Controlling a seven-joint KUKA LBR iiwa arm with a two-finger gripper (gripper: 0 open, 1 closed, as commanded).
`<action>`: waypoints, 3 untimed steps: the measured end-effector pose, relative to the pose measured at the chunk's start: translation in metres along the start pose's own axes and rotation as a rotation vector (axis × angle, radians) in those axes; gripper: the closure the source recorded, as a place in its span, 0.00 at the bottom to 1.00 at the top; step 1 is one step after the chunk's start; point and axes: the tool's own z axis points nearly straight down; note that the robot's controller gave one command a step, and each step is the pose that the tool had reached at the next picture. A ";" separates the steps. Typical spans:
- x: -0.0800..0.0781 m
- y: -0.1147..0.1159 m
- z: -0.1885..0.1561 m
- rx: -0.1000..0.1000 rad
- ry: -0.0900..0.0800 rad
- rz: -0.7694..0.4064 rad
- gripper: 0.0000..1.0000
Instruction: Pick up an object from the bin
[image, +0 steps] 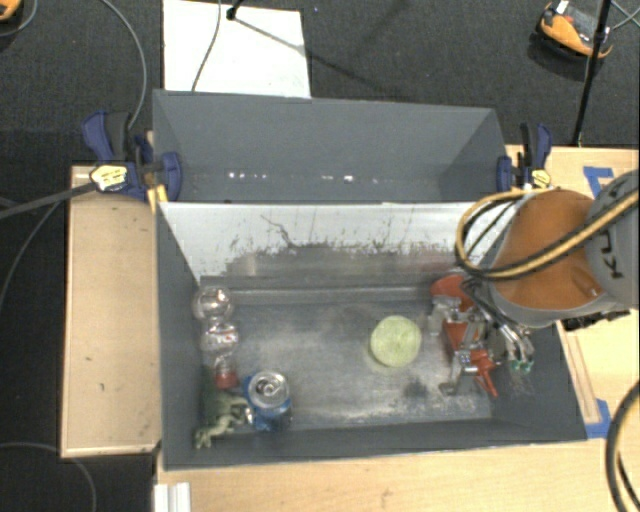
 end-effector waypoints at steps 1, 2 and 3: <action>-0.021 -0.007 0.030 0.000 -0.002 -0.001 0.00; -0.036 0.024 0.040 0.003 -0.003 0.044 0.00; -0.024 0.084 0.041 0.000 -0.003 -0.112 1.00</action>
Offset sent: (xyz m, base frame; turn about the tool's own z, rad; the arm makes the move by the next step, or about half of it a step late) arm 0.0467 0.0640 -0.0417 0.0683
